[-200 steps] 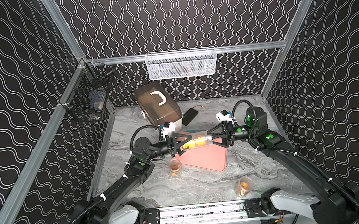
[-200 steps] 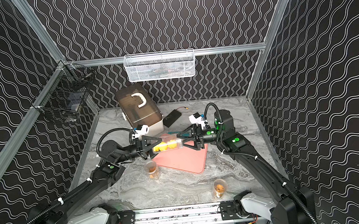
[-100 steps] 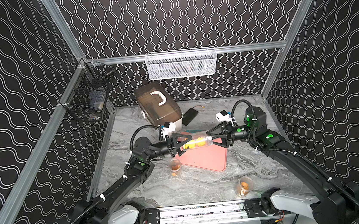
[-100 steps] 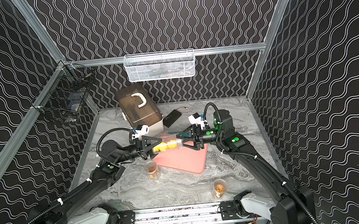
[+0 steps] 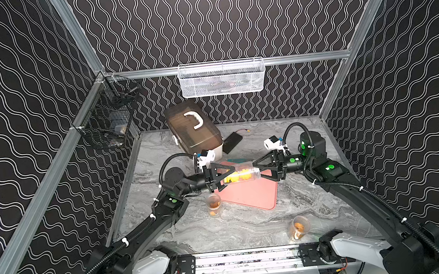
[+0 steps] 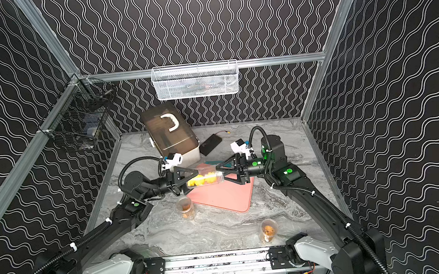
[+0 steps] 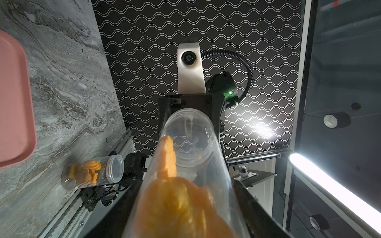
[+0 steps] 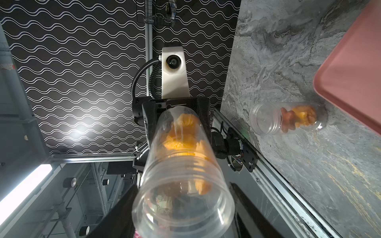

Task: Pour the cookies out of the jar
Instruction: Unscrew the lid from the jar.

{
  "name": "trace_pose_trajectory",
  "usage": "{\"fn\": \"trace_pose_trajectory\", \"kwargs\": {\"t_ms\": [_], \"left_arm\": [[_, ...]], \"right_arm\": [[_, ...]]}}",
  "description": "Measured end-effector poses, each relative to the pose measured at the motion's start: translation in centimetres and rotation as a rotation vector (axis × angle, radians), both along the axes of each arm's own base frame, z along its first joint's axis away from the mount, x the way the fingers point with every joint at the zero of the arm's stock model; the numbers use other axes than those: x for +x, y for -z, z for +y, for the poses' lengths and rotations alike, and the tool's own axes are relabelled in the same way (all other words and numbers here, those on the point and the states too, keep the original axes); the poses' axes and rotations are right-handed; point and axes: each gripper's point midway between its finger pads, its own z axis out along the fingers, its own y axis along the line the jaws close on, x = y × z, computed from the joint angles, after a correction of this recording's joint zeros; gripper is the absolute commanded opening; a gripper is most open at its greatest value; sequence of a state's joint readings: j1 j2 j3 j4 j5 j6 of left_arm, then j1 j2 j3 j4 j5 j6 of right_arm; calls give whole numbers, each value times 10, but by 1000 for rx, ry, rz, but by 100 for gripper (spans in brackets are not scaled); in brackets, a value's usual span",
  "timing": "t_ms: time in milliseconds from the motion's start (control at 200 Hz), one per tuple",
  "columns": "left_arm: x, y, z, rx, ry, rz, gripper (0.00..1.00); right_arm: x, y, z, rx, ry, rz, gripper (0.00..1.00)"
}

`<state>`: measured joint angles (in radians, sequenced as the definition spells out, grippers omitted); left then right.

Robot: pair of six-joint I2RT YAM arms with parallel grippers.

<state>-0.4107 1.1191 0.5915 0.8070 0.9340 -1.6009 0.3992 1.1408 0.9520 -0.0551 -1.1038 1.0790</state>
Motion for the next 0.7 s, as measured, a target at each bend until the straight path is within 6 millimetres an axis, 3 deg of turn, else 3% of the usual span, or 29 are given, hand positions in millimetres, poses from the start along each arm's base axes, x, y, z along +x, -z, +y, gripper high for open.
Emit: {"fn": "trace_pose_trajectory", "kwargs": {"t_ms": [700], "left_arm": [[1, 5, 1, 5, -4, 14, 56]], "right_arm": [[6, 3, -8, -35, 51, -35, 67]]}}
